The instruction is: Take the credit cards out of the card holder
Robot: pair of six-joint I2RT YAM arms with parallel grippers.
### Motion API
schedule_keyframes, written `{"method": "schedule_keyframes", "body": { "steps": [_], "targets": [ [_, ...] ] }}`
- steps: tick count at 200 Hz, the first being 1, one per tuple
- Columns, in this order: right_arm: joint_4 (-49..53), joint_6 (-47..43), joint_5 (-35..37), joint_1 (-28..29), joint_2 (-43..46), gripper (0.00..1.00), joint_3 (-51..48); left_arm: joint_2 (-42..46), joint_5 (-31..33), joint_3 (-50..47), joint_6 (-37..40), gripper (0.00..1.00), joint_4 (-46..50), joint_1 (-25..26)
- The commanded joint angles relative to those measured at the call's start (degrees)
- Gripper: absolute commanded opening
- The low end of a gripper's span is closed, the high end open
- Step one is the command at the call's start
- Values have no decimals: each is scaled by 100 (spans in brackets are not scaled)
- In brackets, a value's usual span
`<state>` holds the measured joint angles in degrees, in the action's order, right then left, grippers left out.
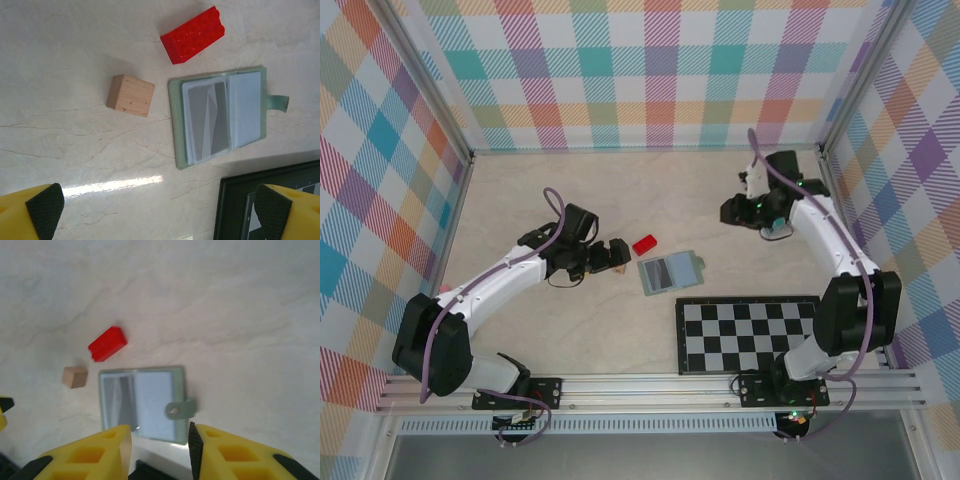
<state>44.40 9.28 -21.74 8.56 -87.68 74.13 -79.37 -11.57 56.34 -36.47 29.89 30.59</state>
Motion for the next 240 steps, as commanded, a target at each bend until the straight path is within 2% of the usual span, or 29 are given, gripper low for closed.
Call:
{"method": "schedule_keyframes", "body": {
  "steps": [1, 26, 47, 89, 108, 134, 168, 196, 240],
  "targets": [
    [-487, 787, 142, 479, 348, 39, -526, 25, -135, -55, -292, 100, -42, 86],
    [-529, 883, 705, 1039, 484, 42, -890, -17, -43, -70, -436, 100, -49, 169],
    [-714, 1084, 829, 1331, 489, 42, -1180, -18, 40, -137, -575, 100, -122, 259],
    [-631, 1181, 1811, 2483, 198, 55, -1231, 107, 82, -466, -1103, 100, -292, 348],
    [-727, 1315, 1905, 2764, 30, 58, -1201, 146, -121, -598, -1225, 100, -426, 342],
    [-772, 1369, 1967, 2853, -551, 61, -1042, 110, -161, -667, -1222, 100, -484, 338],
    [-763, 1538, 1945, 2835, -1415, 59, -663, 151, -336, -845, -1221, 100, -706, 333],
    [-463, 1704, 2534, 2863, -1799, 59, -329, 121, -476, -949, -1222, 100, -977, 333],
    [93, 1644, 3321, 2863, -2357, 67, 284, -36, -638, -848, -1204, 96, -1250, 360]
  ]
}}
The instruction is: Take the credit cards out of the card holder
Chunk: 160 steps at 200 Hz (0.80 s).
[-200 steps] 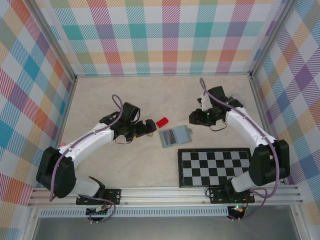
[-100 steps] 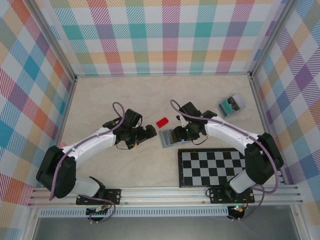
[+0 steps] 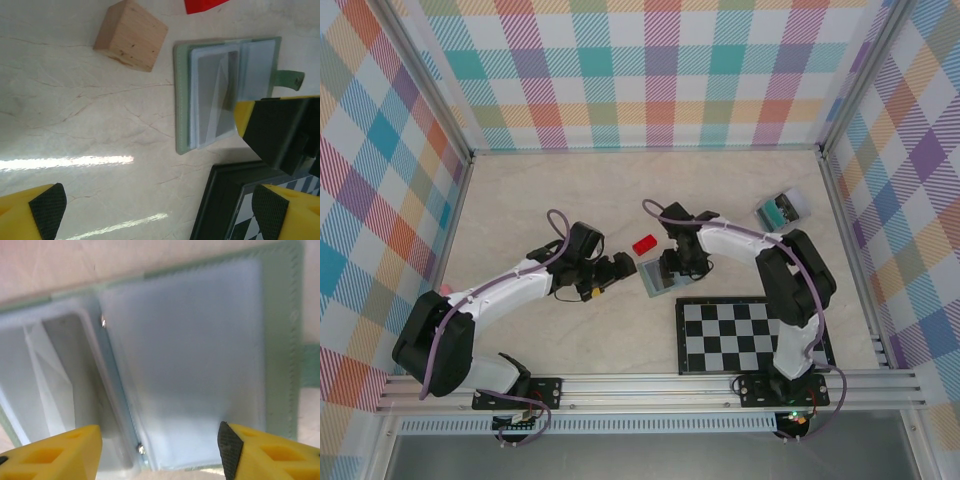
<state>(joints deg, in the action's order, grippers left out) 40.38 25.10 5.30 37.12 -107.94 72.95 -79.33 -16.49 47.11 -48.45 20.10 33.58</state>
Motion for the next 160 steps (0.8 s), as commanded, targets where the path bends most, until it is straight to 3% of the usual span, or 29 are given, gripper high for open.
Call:
{"method": "schedule_keyframes", "body": {
  "steps": [1, 56, 99, 129, 160],
  "targets": [
    [509, 59, 624, 6, -345, 67, 417, -48, -141, 81, -7, 96, -266, 61],
    [658, -111, 884, 23, -537, 74, 590, -679, 75, 651, -154, 94, -133, 465],
    [480, -304, 681, 55, -519, 78, 339, -1197, 93, 891, -258, 92, -252, 649],
    [479, -305, 446, 60, -656, 72, 277, -1355, 59, 922, -314, 88, -365, 674],
    [506, -278, 411, 76, -643, 57, 269, -1422, 50, 912, -337, 80, -366, 699]
  ]
}}
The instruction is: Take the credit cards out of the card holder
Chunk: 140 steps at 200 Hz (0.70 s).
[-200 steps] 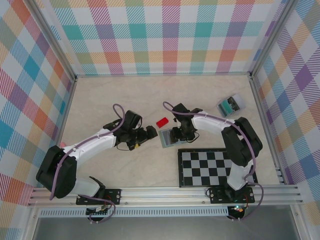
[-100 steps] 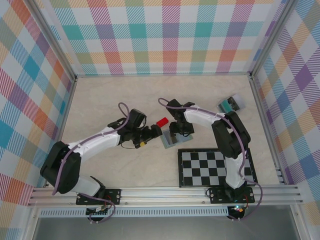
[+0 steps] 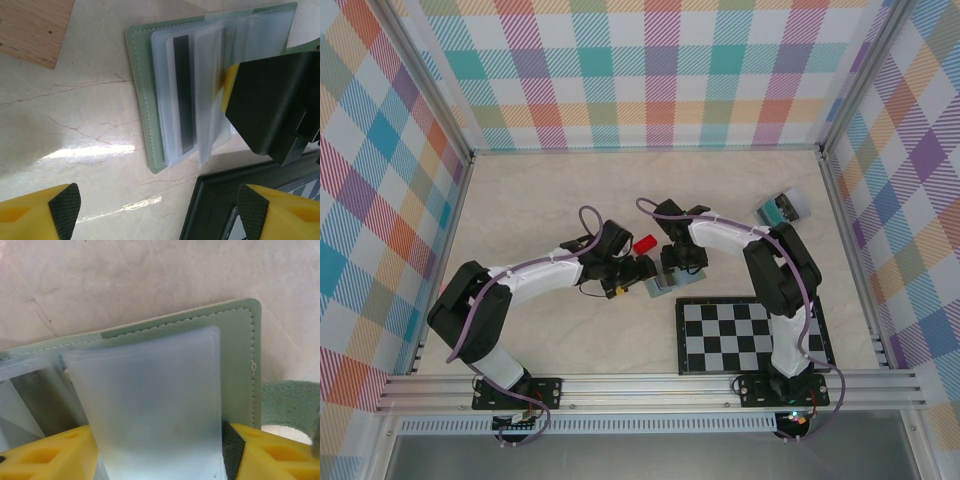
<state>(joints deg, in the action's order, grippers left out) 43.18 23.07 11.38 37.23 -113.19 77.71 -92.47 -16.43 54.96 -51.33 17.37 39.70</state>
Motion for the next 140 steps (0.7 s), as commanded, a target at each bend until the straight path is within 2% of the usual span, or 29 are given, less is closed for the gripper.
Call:
{"method": "schedule_keyframes", "body": {
  "steps": [1, 38, 115, 140],
  "targets": [
    [226, -75, -201, 65, -117, 57, -210, -111, 43, 132, -46, 79, -93, 89],
    [307, -57, -269, 63, -99, 45, -151, -320, -28, 239, -61, 67, -389, 98],
    [182, -35, -496, 65, 51, 44, -350, -987, -443, 580, -122, 46, -958, 116],
    [154, -23, -531, 65, 16, 44, -371, -1088, -443, 647, -132, 44, -974, 121]
  ]
}}
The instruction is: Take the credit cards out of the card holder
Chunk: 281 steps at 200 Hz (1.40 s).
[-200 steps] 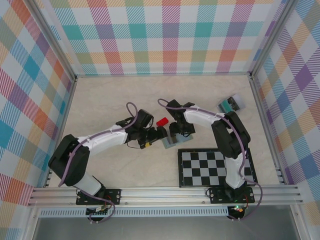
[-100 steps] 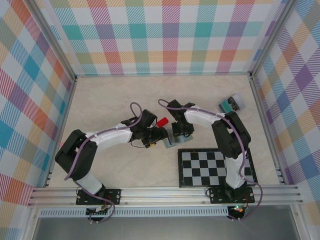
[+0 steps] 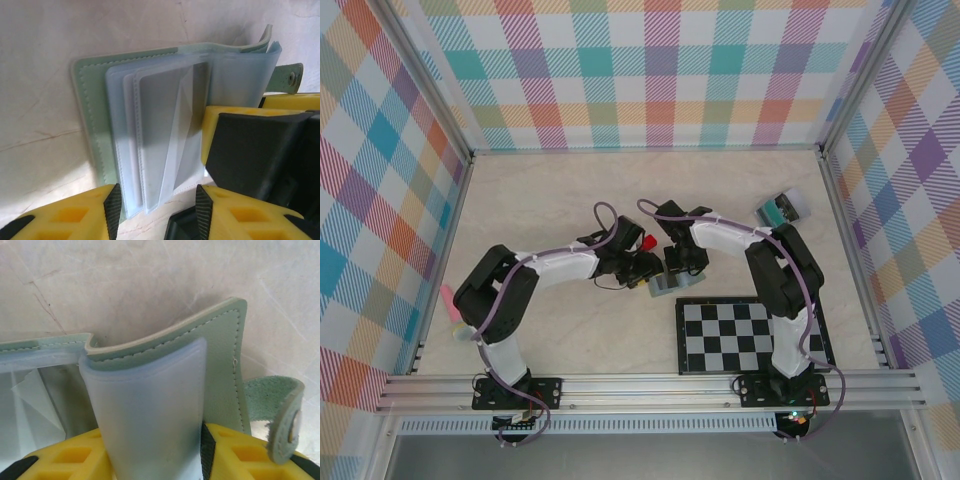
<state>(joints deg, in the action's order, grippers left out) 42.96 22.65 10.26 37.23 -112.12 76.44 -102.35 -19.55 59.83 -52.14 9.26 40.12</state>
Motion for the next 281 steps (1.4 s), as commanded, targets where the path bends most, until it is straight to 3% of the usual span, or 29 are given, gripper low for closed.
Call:
{"method": "schedule_keyframes", "body": {
  "steps": [1, 111, 186, 249, 281],
  "targets": [
    [177, 19, -420, 60, -91, 44, -248, -101, -129, 160, -51, 44, -162, 77],
    [125, 46, -503, 60, -140, 43, -266, -268, -161, 136, -121, 37, -310, 76],
    [120, 38, -534, 65, -199, 42, -239, -346, -185, 27, -201, 40, -440, 83],
    [109, 25, -543, 65, -223, 41, -244, -271, 267, 27, -98, 40, -46, 101],
    [114, 19, -548, 69, -227, 41, -235, -385, -11, 19, -128, 37, -321, 103]
  ]
}}
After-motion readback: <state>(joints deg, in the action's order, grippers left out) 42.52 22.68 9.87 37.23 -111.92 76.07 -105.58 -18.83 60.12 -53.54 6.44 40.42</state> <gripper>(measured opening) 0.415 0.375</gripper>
